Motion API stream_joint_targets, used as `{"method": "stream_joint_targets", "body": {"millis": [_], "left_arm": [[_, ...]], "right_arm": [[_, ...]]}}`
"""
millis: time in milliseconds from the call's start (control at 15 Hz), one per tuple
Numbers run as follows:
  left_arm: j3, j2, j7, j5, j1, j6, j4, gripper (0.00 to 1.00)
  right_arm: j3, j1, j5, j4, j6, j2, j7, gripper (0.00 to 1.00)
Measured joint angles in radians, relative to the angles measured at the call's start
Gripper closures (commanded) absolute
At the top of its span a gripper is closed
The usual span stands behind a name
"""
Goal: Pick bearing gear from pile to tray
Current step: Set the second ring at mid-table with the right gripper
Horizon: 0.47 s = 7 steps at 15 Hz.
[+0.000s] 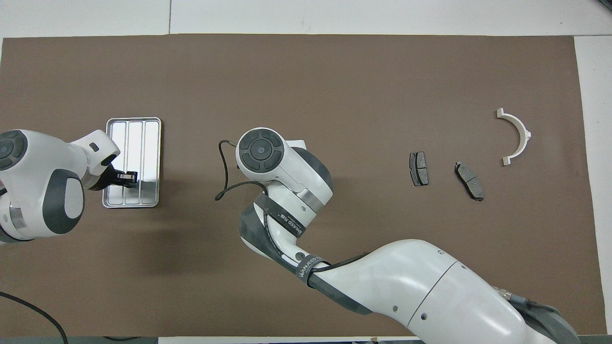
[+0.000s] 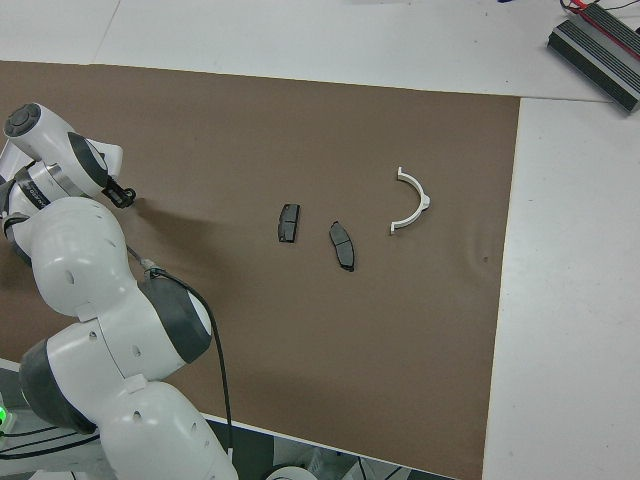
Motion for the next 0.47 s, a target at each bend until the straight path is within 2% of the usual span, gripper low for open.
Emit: {"method": "stream_joint_targets", "body": {"millis": [267,401,468], "left_arm": [[-0.001,-0.004,-0.015,0.0,0.0,0.022,-0.021,0.76],[-0.002,-0.005,-0.017,0.0,0.0,0.039,-0.033,0.65],[-0.002,-0.006,-0.017,0.0,0.0,0.041,-0.035,0.51]], "right_arm": [[0.0,0.005,-0.034,-0.024,0.025,0.006,0.024,1.0],[-0.001,0.005,-0.035,-0.026,0.025,0.005,0.024,1.0],[-0.001,0.005,-0.035,-0.026,0.025,0.005,0.024,0.76]]}}
